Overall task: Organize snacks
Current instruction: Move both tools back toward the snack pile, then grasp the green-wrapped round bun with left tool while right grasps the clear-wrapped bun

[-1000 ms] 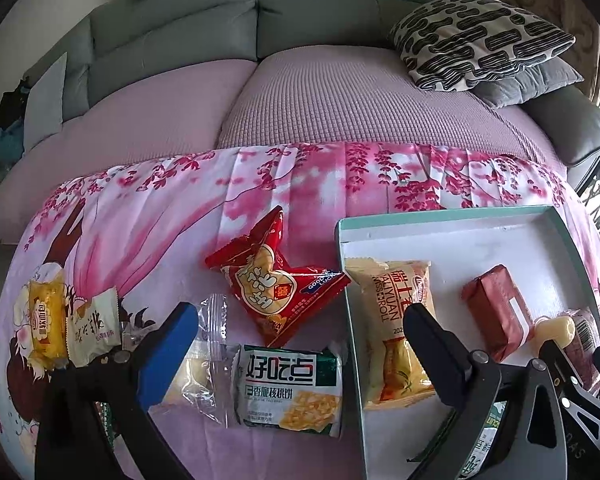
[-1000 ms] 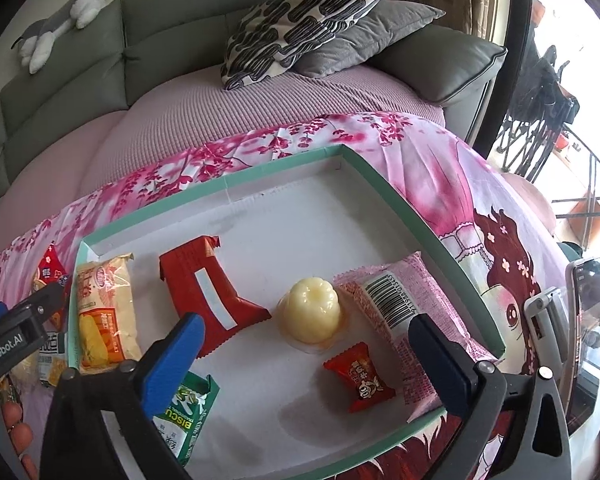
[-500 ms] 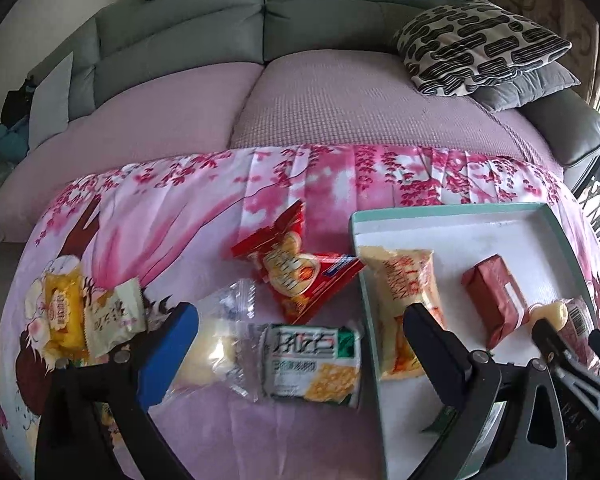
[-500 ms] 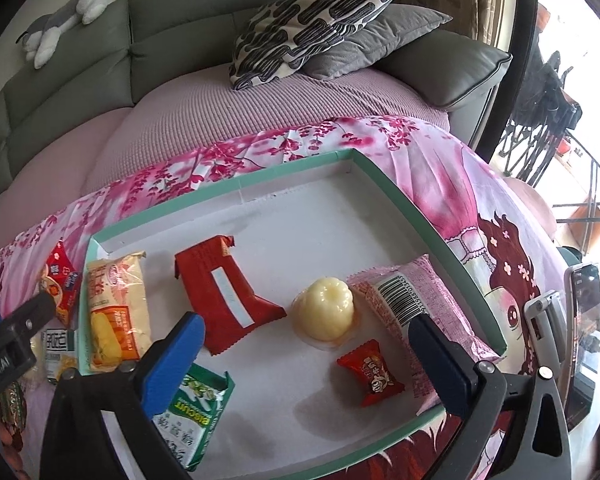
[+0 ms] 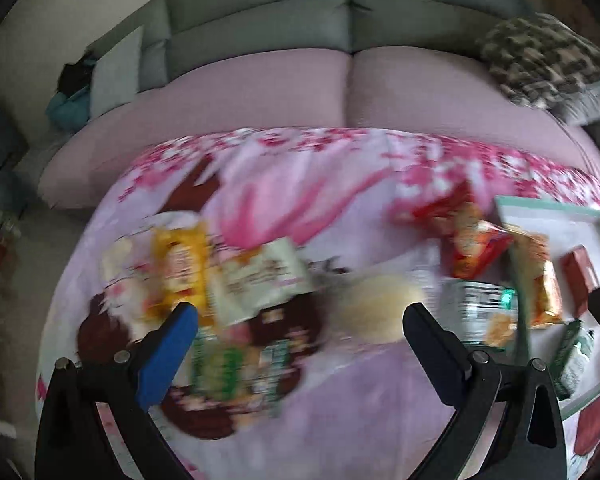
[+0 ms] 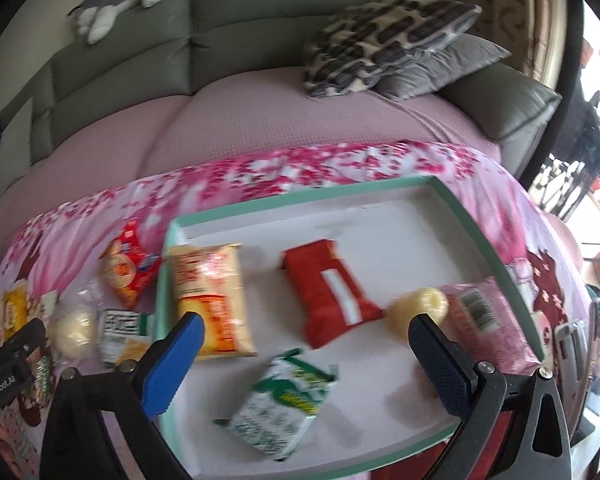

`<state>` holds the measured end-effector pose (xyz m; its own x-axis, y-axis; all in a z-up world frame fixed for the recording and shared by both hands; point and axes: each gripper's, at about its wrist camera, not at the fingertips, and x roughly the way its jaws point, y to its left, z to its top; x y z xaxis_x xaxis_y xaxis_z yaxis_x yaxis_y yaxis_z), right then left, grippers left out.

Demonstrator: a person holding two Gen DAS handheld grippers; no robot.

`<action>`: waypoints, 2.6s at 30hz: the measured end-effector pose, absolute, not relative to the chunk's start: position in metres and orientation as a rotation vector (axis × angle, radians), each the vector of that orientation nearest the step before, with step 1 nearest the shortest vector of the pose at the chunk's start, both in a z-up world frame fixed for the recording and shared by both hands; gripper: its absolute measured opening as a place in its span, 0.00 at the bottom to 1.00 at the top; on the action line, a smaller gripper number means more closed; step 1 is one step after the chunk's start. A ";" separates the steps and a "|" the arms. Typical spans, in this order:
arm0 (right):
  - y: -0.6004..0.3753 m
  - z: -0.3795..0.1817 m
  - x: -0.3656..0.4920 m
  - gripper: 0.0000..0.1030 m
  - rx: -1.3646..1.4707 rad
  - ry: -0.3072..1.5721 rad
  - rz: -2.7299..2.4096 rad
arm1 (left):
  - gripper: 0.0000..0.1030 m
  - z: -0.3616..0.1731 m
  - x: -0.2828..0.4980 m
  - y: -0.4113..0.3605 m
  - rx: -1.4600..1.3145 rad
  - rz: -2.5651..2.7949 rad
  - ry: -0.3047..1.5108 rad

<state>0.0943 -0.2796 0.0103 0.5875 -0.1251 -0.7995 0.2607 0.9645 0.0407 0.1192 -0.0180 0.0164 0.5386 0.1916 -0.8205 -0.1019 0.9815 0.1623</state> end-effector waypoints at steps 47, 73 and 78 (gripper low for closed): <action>-0.092 -0.018 0.106 1.00 -0.067 0.993 0.074 | 0.99 -0.037 0.108 0.085 -0.161 0.100 1.180; -0.098 -0.028 0.109 1.00 -0.096 1.004 0.046 | 0.64 -0.063 0.122 0.076 -0.109 0.083 1.240; -0.093 -0.026 0.112 1.00 -0.086 0.997 0.057 | 0.55 -0.059 0.122 0.080 -0.141 0.069 1.218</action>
<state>0.1122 -0.0925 -0.0261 0.5416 0.0088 -0.8406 -0.0875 0.9951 -0.0459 0.1225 0.0805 -0.0588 0.3444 -0.0229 -0.9386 -0.1283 0.9892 -0.0711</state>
